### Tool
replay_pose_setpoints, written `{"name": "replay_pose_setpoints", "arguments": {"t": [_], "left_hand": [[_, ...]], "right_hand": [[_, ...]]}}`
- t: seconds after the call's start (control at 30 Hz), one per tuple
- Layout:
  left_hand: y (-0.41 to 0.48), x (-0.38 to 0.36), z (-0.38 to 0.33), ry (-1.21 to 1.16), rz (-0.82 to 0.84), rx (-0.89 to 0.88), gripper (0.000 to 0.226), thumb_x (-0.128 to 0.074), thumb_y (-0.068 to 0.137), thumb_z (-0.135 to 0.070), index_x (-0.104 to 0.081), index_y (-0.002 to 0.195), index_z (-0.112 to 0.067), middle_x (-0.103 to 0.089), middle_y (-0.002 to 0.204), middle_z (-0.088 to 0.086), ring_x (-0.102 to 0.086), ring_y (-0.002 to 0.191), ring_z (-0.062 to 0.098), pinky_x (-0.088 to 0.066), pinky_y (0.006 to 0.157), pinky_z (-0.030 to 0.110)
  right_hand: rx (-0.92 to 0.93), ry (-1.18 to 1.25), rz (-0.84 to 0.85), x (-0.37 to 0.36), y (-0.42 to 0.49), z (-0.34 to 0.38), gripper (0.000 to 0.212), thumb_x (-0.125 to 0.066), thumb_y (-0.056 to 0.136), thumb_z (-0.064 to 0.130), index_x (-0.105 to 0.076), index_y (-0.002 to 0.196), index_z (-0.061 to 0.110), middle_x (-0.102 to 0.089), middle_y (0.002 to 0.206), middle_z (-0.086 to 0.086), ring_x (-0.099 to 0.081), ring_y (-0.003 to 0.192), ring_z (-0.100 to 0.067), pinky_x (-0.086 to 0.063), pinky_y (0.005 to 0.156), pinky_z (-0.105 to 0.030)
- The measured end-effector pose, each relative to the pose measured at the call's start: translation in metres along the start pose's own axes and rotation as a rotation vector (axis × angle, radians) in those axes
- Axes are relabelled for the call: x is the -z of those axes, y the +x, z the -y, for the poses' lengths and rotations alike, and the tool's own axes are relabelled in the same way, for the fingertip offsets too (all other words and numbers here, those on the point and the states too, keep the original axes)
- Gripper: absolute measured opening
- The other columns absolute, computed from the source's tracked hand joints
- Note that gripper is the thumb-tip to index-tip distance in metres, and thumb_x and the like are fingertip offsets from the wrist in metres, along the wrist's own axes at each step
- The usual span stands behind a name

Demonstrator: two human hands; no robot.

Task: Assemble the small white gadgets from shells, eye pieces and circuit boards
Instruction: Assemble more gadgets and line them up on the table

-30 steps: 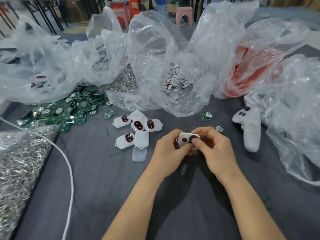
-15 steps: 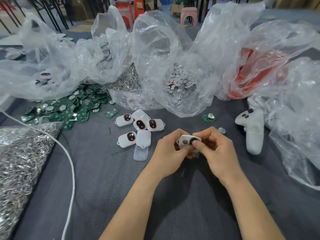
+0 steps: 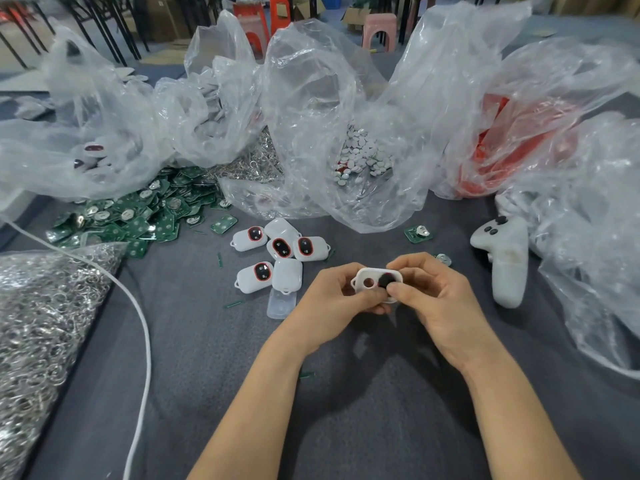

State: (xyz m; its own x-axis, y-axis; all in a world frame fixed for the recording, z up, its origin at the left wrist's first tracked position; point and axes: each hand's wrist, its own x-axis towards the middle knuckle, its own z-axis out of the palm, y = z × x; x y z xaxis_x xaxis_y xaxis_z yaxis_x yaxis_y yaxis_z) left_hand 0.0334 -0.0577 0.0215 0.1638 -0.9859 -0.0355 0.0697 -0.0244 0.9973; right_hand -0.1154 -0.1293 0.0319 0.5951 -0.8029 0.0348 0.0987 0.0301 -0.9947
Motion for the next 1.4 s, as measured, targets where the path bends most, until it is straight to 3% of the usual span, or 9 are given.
{"name": "replay_pose_setpoints", "arguments": {"t": [0.53, 0.6, 0.67, 0.77, 0.87, 1.07, 1.2, 1.3, 1.4], "left_hand": [[-0.003, -0.006, -0.005, 0.096, -0.058, -0.075, 0.013, -0.068, 0.086, -0.007, -0.066, 0.098, -0.006, -0.069, 0.081, 0.000, -0.070, 0.075, 0.016, -0.057, 0.074, 0.030], [-0.004, -0.004, -0.008, 0.300, -0.271, -0.241, 0.010, -0.069, 0.086, -0.017, -0.067, 0.096, -0.016, -0.069, 0.080, -0.004, -0.066, 0.075, 0.010, -0.054, 0.075, 0.025], [-0.003, 0.009, -0.011, 0.626, -0.716, -0.352, 0.018, -0.064, 0.083, -0.025, -0.065, 0.101, -0.024, -0.068, 0.088, -0.010, -0.056, 0.087, 0.006, -0.040, 0.080, 0.018], [0.002, 0.045, -0.008, 1.028, -1.102, 0.033, 0.036, -0.060, 0.086, -0.037, -0.057, 0.119, -0.021, -0.061, 0.114, 0.001, -0.044, 0.111, 0.023, -0.026, 0.091, 0.037], [0.010, 0.060, -0.001, 1.108, -0.998, 0.281, 0.036, -0.053, 0.090, -0.048, -0.057, 0.112, -0.020, -0.060, 0.114, 0.004, -0.041, 0.112, 0.027, -0.023, 0.093, 0.042], [0.016, 0.060, -0.001, 0.813, -0.970, -0.091, 0.009, -0.060, 0.092, -0.027, -0.057, 0.099, -0.022, -0.064, 0.088, -0.008, -0.056, 0.099, 0.016, -0.026, 0.098, 0.029], [0.006, 0.055, -0.020, 0.151, -0.827, -0.265, 0.021, -0.058, 0.094, -0.014, -0.069, 0.097, -0.032, -0.069, 0.083, -0.015, -0.063, 0.072, 0.007, -0.053, 0.066, 0.021], [0.001, 0.046, -0.025, 0.117, -0.627, -0.202, 0.020, -0.061, 0.091, -0.006, -0.071, 0.093, -0.024, -0.070, 0.072, -0.010, -0.057, 0.051, 0.007, -0.048, 0.046, 0.019], [-0.002, 0.036, -0.024, 0.144, -0.422, -0.137, 0.014, -0.067, 0.086, -0.005, -0.072, 0.089, -0.018, -0.070, 0.066, -0.009, -0.056, 0.051, 0.004, -0.047, 0.049, 0.018]], "right_hand": [[0.104, -0.088, -0.070, -0.002, 0.001, -0.002, 0.020, -0.064, 0.082, -0.007, -0.062, 0.088, 0.012, -0.070, 0.075, 0.003, -0.065, 0.072, -0.005, -0.050, 0.066, -0.014], [0.099, -0.103, -0.118, -0.004, 0.003, -0.004, 0.023, -0.064, 0.082, -0.008, -0.063, 0.087, 0.015, -0.070, 0.075, 0.006, -0.064, 0.071, -0.003, -0.049, 0.066, -0.012], [0.091, -0.127, -0.154, -0.003, 0.004, -0.007, 0.027, -0.065, 0.082, -0.008, -0.065, 0.085, 0.019, -0.071, 0.076, 0.009, -0.064, 0.071, -0.002, -0.050, 0.064, -0.014], [0.077, -0.192, -0.162, -0.003, 0.006, -0.013, 0.029, -0.065, 0.083, -0.006, -0.068, 0.084, 0.023, -0.072, 0.081, 0.007, -0.065, 0.071, -0.005, -0.051, 0.060, -0.019], [0.086, -0.286, -0.152, -0.005, 0.007, -0.016, 0.030, -0.066, 0.083, -0.004, -0.068, 0.085, 0.026, -0.071, 0.083, 0.009, -0.065, 0.074, -0.006, -0.051, 0.065, -0.022], [0.116, -0.328, -0.178, -0.006, 0.006, -0.016, 0.031, -0.066, 0.083, -0.001, -0.067, 0.083, 0.030, -0.070, 0.083, 0.013, -0.064, 0.074, -0.002, -0.049, 0.067, -0.012], [0.111, -0.283, -0.196, -0.007, 0.006, -0.016, 0.031, -0.066, 0.083, -0.002, -0.068, 0.081, 0.029, -0.070, 0.081, 0.011, -0.064, 0.073, -0.002, -0.048, 0.066, -0.010], [0.115, -0.253, -0.212, -0.007, 0.006, -0.015, 0.032, -0.066, 0.083, -0.003, -0.068, 0.081, 0.028, -0.071, 0.081, 0.011, -0.065, 0.074, -0.001, -0.047, 0.067, -0.008], [0.122, -0.246, -0.253, -0.007, 0.006, -0.014, 0.030, -0.065, 0.084, -0.002, -0.068, 0.082, 0.028, -0.071, 0.080, 0.014, -0.065, 0.073, 0.000, -0.048, 0.066, -0.010]]}}
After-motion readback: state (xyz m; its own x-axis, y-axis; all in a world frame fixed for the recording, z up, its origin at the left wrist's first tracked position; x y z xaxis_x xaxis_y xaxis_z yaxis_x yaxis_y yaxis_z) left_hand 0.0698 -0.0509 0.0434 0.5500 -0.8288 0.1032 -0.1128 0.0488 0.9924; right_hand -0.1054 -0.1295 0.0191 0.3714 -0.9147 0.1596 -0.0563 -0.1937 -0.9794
